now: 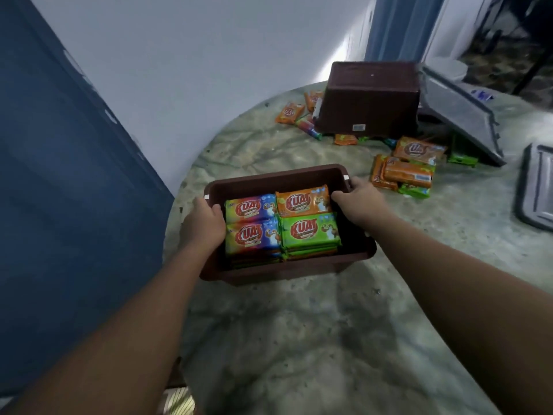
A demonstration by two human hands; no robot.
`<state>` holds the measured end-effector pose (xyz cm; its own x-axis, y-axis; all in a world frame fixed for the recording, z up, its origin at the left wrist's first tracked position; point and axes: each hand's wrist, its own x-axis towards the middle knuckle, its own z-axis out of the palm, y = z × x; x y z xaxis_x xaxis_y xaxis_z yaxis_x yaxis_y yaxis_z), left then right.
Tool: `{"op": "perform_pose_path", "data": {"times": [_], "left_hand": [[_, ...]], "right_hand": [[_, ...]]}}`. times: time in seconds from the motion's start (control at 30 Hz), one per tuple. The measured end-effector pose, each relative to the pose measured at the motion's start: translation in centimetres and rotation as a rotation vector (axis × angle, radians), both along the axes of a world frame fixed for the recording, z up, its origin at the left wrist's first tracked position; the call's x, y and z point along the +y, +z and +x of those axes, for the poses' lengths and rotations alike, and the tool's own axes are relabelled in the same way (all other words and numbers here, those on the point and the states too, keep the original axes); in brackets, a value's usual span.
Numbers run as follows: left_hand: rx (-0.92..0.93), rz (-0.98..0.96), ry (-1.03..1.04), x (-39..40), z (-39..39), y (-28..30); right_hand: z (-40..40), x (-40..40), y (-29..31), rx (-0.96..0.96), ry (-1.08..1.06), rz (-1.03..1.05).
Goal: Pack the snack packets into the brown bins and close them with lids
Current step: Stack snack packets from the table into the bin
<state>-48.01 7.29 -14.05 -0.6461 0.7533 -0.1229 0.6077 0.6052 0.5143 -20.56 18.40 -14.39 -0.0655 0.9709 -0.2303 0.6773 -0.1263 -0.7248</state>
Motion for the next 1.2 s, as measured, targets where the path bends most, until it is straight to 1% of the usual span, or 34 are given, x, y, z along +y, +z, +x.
{"op": "perform_pose_path", "data": {"times": [0.1,0.27,0.4,0.57,0.7,0.9,1.07,1.2], "left_hand": [[0.016,-0.021,0.048,-2.4,1.5,0.1],[0.008,-0.002,0.059,-4.1,2.7,-0.2],[-0.001,-0.010,0.087,-5.7,3.7,-0.7],[0.003,-0.019,0.168,-7.9,6.2,-0.5],[0.005,-0.021,0.229,-10.2,9.2,-0.1],[-0.005,-0.017,0.379,-14.4,15.9,0.7],[0.016,-0.034,0.415,-16.6,19.5,0.6],[-0.025,0.034,0.430,-17.6,21.0,-0.4]], "right_hand": [[0.5,-0.6,0.0,0.015,0.049,-0.009],[1.7,-1.4,-0.3,0.001,0.080,0.012],[2.5,-2.0,-0.6,0.048,0.112,0.009],[4.0,-2.4,-0.8,0.056,0.196,0.009],[5.6,-2.9,-0.7,0.013,0.276,0.014],[9.1,-4.7,-0.2,0.016,0.386,0.015],[11.8,-6.3,-0.1,0.061,0.422,0.014],[13.7,-7.0,-0.1,0.026,0.421,0.019]]}}
